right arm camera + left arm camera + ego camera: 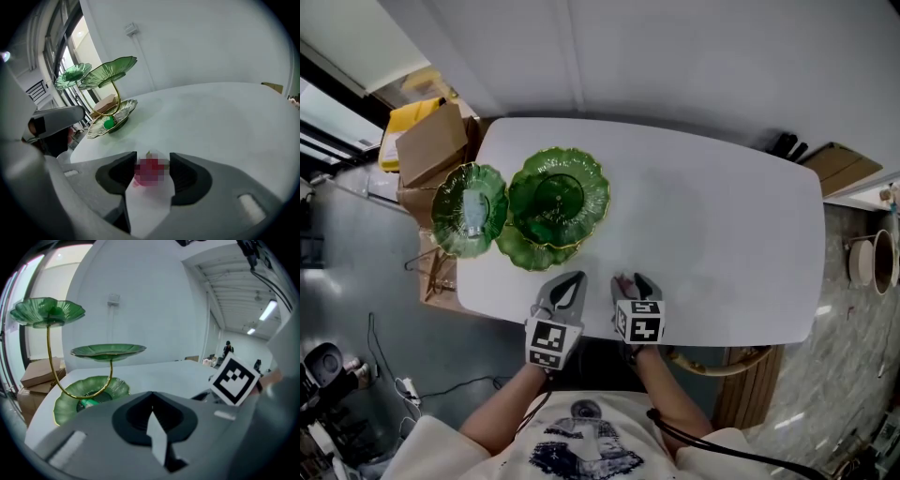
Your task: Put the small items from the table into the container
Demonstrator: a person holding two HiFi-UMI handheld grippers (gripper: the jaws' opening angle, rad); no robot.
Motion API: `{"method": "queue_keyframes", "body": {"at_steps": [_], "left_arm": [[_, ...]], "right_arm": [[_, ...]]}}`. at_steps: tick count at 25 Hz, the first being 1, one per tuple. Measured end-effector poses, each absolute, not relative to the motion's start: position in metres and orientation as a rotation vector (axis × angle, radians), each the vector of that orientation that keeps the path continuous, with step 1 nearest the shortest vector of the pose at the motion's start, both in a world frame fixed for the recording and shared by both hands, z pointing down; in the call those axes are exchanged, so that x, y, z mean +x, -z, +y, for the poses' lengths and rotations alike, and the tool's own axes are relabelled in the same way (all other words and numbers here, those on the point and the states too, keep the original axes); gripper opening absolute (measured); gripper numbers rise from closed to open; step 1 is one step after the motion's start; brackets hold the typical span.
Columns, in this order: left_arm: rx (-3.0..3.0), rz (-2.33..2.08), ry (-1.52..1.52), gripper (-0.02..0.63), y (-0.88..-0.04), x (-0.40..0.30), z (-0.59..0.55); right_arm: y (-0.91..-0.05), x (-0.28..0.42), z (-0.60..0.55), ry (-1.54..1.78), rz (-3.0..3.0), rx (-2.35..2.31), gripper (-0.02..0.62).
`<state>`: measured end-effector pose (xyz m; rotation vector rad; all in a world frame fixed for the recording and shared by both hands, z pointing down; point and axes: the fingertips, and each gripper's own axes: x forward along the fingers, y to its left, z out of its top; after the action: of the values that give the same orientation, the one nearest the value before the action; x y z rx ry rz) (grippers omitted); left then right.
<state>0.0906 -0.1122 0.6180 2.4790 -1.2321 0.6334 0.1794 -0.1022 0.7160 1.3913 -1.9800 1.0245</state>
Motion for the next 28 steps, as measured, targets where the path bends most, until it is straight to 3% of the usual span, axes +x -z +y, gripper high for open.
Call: {"method": "queue_keyframes", "body": {"at_steps": [14,28], "left_arm": [[2.516,-1.224,-0.604,-0.009,-0.601,0.052,-0.098],[2.645,-1.207,-0.549,-0.011,-0.551,-0.025,-0.067]], "right_arm": [[-0.687,0.166,-0.097,-0.979,-1.983,1.489,0.206],[-0.618,0.1,-0.055,-0.875,-2.024,1.643,0.202]]}}
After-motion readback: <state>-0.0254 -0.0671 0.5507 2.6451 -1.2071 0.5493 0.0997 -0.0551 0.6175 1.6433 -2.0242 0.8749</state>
